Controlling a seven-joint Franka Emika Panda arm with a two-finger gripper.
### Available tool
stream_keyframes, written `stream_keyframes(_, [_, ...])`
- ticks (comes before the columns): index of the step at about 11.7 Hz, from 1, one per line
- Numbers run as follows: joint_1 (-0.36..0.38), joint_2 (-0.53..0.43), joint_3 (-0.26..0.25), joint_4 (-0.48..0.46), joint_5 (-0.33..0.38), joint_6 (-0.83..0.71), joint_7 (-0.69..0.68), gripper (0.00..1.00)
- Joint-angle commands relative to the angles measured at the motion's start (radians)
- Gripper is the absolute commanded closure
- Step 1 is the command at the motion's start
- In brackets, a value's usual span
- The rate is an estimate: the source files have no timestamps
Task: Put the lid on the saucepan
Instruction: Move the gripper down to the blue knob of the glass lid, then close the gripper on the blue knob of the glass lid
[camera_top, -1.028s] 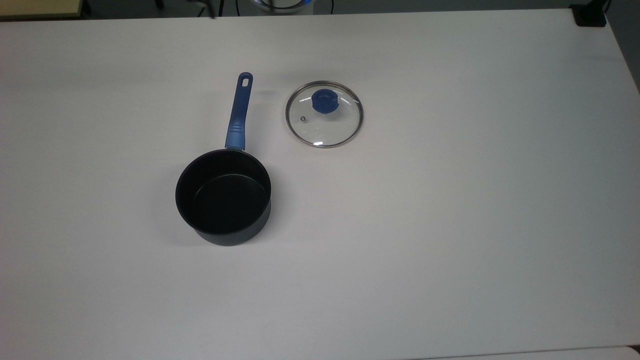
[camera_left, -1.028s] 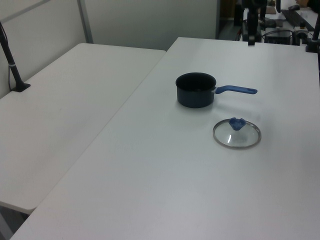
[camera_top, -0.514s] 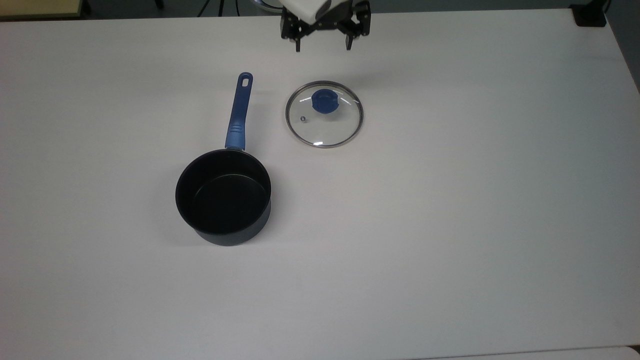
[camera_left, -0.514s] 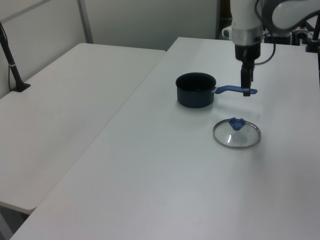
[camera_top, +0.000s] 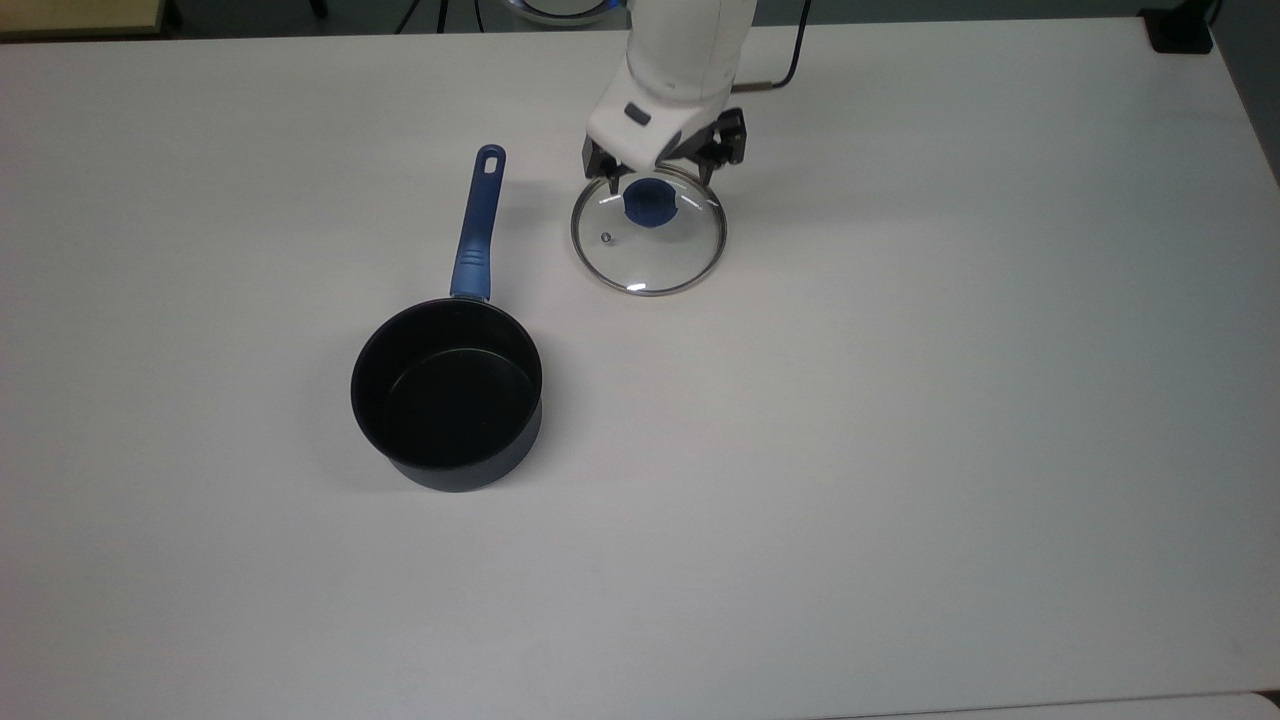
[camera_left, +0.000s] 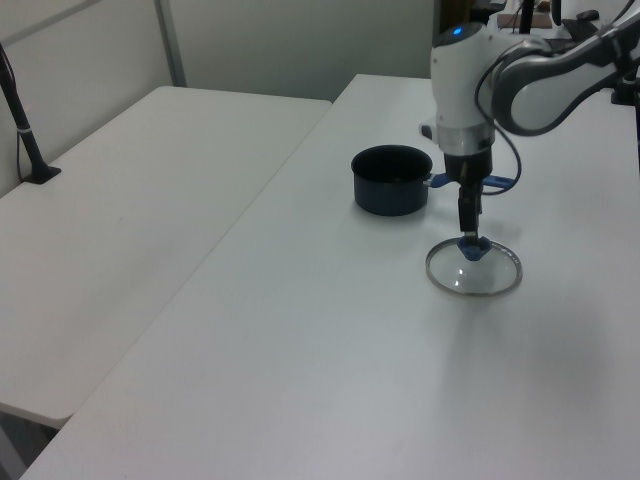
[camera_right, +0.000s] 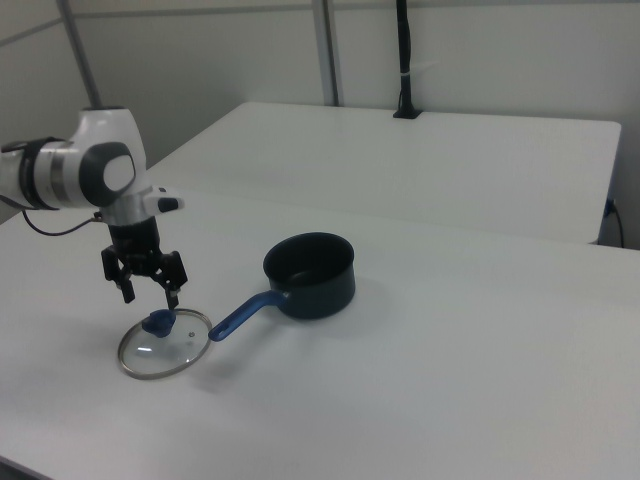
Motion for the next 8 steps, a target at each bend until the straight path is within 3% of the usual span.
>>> stream_keyframes(1, [0.014,0.043,-0.001,-0.004,-0.037,0.035,0.027,0.00])
stream_keyframes(4, [0.014,0.085,0.007,0.001,-0.060,0.041,0.027,0.00])
stream_keyframes(7, [0.012,0.099,0.023,0.001,-0.082,0.041,0.094,0.29])
stream_keyframes(8, [0.014,0.106,0.025,0.001,-0.086,0.041,0.114,0.33])
